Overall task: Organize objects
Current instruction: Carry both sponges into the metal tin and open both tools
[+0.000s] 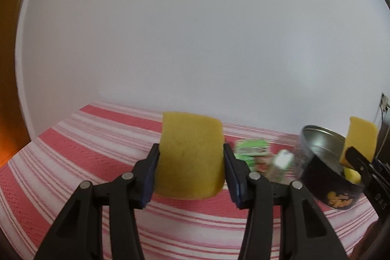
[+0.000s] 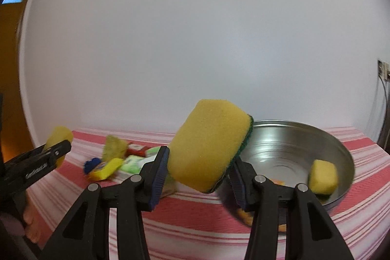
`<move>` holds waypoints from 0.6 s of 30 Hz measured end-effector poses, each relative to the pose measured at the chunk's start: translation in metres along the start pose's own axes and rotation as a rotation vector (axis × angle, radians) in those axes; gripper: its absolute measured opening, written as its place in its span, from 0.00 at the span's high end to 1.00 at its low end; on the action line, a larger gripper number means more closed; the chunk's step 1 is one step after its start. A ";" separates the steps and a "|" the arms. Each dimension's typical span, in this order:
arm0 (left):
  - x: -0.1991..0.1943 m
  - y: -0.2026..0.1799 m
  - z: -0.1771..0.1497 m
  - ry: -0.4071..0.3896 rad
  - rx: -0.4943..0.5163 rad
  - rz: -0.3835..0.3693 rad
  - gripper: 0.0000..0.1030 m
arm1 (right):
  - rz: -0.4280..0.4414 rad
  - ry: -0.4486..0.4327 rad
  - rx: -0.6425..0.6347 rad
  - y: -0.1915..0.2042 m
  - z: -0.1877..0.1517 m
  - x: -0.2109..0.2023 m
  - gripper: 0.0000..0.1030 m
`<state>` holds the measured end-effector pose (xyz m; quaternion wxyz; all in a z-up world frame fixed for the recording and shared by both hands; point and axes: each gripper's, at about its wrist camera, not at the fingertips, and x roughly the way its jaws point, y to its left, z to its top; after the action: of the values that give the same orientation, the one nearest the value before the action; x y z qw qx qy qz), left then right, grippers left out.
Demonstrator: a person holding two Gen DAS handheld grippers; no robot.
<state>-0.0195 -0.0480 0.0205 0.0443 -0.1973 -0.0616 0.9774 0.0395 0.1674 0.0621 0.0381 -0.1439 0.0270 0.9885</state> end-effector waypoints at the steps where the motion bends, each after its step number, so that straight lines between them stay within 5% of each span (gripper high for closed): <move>1: 0.000 -0.007 0.001 -0.003 0.008 -0.007 0.52 | -0.009 -0.002 0.006 -0.007 0.001 0.001 0.51; 18: 0.012 -0.147 0.004 0.011 0.134 -0.195 0.52 | -0.246 -0.010 0.036 -0.113 0.012 0.013 0.51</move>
<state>-0.0231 0.0984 0.0393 0.1524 -0.1922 -0.0146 0.9693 0.0331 0.2815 0.0648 0.1616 -0.1405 0.0269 0.9764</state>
